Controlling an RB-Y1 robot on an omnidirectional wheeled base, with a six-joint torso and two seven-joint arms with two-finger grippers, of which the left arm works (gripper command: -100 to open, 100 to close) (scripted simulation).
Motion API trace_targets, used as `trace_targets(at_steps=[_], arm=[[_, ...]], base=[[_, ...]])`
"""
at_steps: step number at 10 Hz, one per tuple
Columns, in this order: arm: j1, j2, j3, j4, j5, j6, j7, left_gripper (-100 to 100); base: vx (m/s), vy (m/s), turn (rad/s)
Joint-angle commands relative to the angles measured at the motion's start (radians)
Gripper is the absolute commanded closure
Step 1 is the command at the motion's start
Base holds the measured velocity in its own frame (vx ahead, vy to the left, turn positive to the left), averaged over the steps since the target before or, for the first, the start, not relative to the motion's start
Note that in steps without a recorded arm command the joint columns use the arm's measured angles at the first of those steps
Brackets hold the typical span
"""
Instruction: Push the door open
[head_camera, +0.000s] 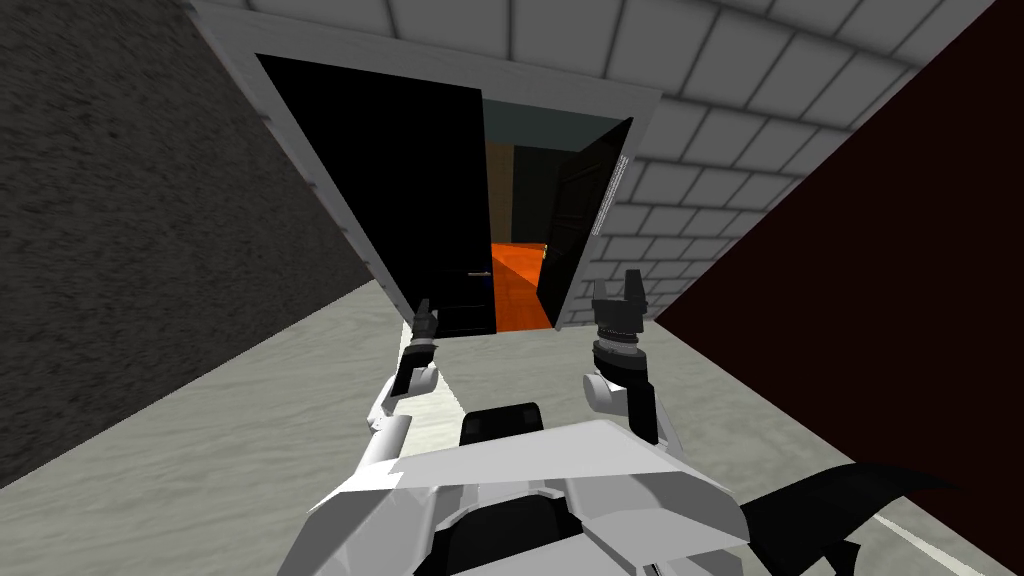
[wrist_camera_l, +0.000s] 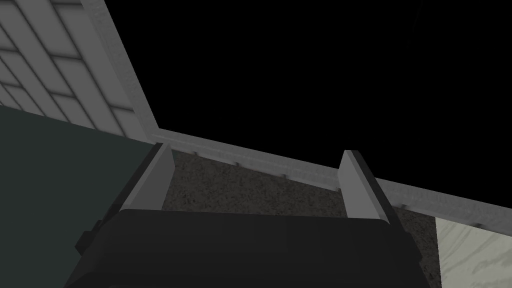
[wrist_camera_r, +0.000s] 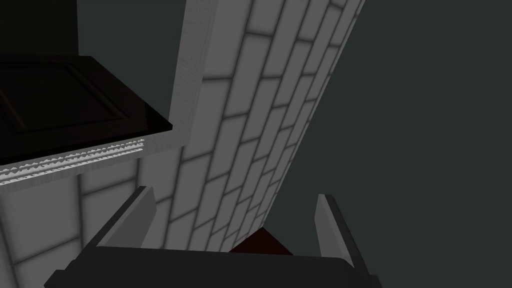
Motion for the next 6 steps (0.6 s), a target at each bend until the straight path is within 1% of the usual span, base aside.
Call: trace_targets(at_steps=[1, 3, 4, 6], arm=[[-0.015, -0.003, 0.001, 0.029, 0.0, -0.003, -0.005, -100], [-0.055, -0.002, 0.005, 0.09, 0.003, -0.006, -0.011, -100], [-0.055, -0.002, 0.005, 0.093, 0.003, -0.006, -0.011, -100], [-0.094, -0.002, 0.009, 0.158, 0.006, -0.008, -0.017, -100]], base=[[0.055, -0.001, -0.003], [0.073, -0.014, 0.001], [0.065, -0.009, 0.0], [0.074, 0.001, 0.001]])
